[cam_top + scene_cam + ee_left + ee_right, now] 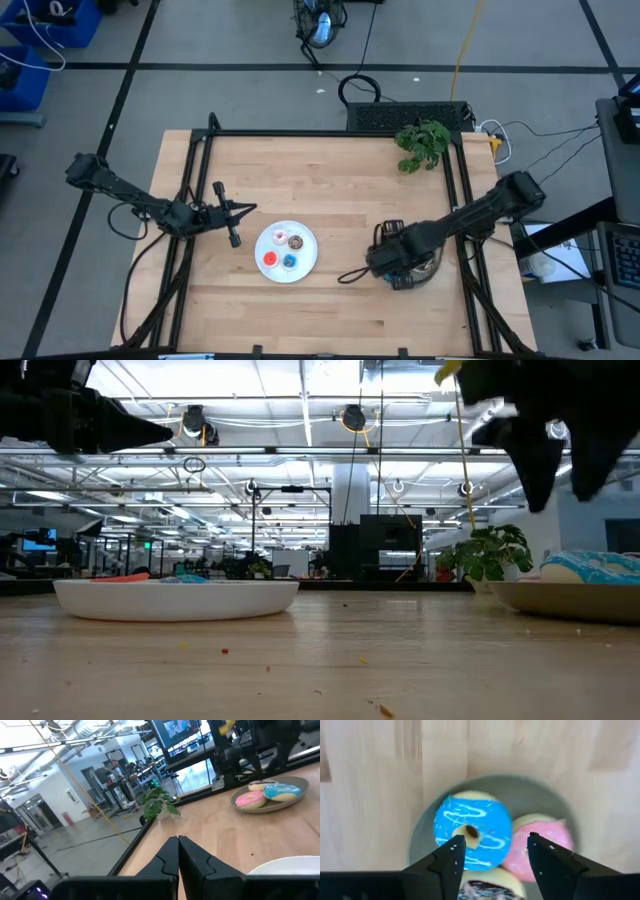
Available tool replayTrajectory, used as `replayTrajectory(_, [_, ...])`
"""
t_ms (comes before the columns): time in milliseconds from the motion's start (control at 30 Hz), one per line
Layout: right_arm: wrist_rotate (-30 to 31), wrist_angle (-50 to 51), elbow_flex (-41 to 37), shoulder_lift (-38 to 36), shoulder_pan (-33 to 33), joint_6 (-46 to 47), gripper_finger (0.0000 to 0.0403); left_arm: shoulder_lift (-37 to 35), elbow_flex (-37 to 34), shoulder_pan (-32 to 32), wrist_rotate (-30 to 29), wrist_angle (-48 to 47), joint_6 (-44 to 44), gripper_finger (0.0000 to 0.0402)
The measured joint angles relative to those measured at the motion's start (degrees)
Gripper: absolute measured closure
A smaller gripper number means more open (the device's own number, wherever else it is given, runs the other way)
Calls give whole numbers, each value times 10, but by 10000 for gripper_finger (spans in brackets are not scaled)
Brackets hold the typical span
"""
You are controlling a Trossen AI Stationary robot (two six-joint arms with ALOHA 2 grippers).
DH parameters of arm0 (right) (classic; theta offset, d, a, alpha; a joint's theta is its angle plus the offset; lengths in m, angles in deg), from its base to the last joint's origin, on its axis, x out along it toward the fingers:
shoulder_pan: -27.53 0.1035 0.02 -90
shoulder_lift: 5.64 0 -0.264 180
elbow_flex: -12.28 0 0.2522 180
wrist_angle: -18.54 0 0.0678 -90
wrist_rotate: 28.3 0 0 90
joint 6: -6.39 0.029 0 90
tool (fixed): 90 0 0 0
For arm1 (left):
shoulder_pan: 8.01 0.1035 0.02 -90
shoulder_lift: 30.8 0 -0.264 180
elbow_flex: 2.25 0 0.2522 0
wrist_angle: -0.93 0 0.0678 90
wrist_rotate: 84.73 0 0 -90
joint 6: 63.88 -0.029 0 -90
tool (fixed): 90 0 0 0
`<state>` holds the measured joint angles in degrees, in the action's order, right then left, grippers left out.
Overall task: Pick & Place donuts
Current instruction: Return to Home Position
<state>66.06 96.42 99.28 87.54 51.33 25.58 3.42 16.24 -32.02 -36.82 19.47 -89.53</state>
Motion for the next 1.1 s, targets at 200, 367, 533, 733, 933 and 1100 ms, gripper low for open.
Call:
replayTrajectory(200, [109,-36,-2,-115,25,-62,274,0,0,0,5,-11,-51,385])
replayTrajectory(367, [199,-138,-57,-240,48,-96,362,0,0,0,3,-12,-43,385])
replayTrajectory(533, [233,-206,-163,-356,48,-132,390,0,0,0,1,-12,-39,385])
replayTrajectory(733, [225,-404,-339,-528,30,-213,401,-2,41,24,1,-41,0,385])
replayTrajectory(933, [173,-507,-458,-683,6,-231,402,-5,118,75,119,-168,15,396])
replayTrajectory(1100, [153,-535,-511,-773,-7,-216,402,-41,144,123,189,-195,29,398])
